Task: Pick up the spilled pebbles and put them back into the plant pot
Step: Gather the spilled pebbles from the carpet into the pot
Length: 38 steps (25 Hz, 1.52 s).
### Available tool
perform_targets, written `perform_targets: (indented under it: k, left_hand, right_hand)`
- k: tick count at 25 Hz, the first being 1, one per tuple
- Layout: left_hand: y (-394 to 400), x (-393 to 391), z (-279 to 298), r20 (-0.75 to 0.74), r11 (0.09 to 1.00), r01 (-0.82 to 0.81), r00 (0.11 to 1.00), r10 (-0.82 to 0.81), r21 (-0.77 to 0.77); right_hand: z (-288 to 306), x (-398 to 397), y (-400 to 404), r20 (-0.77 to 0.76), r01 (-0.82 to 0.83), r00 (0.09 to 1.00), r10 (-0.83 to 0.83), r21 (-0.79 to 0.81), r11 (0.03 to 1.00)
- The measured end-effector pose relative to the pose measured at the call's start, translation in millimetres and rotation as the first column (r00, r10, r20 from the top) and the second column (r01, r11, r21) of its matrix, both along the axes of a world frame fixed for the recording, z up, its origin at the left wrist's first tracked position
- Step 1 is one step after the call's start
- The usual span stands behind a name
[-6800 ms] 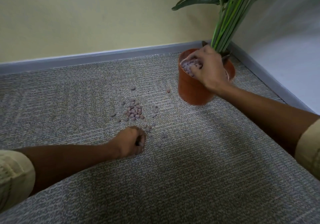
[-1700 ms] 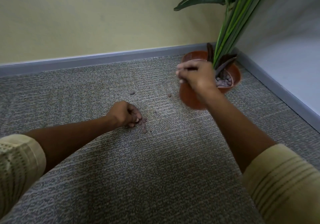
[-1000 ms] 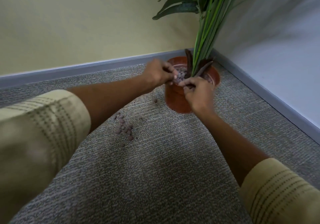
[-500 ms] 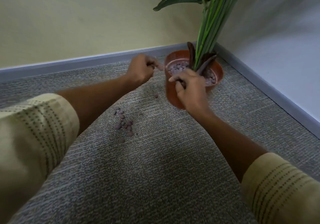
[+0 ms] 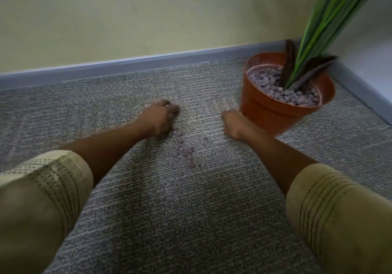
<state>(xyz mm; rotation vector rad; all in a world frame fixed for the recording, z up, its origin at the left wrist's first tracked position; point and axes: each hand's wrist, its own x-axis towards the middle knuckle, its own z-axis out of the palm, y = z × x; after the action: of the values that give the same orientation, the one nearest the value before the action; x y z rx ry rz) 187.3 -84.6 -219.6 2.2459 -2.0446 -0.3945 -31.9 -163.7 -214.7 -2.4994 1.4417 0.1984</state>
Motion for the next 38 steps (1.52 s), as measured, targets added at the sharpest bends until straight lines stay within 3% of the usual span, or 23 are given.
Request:
perform_targets:
  k: [4,6,8,11,15,18,21,23,25,30,35,38]
  left_hand:
    - [-10,-9,-13,0.157,0.975,0.219,0.962,-0.221,0.031]
    - [-13,-10,-13,0.160,0.970,0.231,0.963,-0.218,-0.069]
    - [-15,-9,-9,0.093,0.971,0.159,0.985,-0.144,-0.180]
    - [-5,-7,-7,-0.040,0.970,-0.013,0.999,0.003,-0.243]
    - [16,-12,-4,-0.176,0.995,0.013,0.984,-0.030,-0.095]
    - [23,-12,3,-0.228,0.995,0.093,0.970,-0.086,0.020]
    - [30,-13,6,-0.192,0.990,0.119,0.976,-0.104,0.070]
    - [36,-15,6,-0.172,0.989,0.126,0.979,-0.112,0.077]
    - [42,-17,5,-0.178,0.994,0.099,0.980,-0.088,0.050]
    - [57,-29,5,-0.226,1.000,-0.009,0.974,0.011,0.008]
    - [64,-41,9,-0.170,1.000,0.003,0.985,0.000,0.017]
    - [69,-40,9,-0.213,0.998,0.005,0.977,0.008,0.060]
  right_hand:
    - [-15,-6,12,0.087,-0.047,0.994,0.070,-0.244,0.969]
    - [-19,-6,11,0.174,-0.089,0.974,0.146,-0.299,0.950]
    - [-18,-1,9,0.237,-0.115,0.956,0.173,-0.239,0.964]
    - [-14,13,7,0.170,-0.068,0.982,0.087,-0.115,0.991]
    - [-2,24,6,0.124,0.132,0.984,-0.130,-0.006,0.991]
    - [-1,22,20,0.331,0.165,0.921,-0.206,0.148,0.975]
    - [-2,32,46,0.493,0.077,0.833,-0.251,0.346,0.935]
    - [-1,44,60,0.471,-0.007,0.863,-0.181,0.369,0.929]
    - [0,52,73,0.399,-0.052,0.914,-0.069,0.286,0.957]
    - [-1,51,92,0.457,0.068,0.850,-0.261,0.398,0.915]
    - [-5,46,99,0.461,0.127,0.830,-0.314,0.393,0.911]
    - [-9,41,101,0.456,0.191,0.816,-0.355,0.367,0.910]
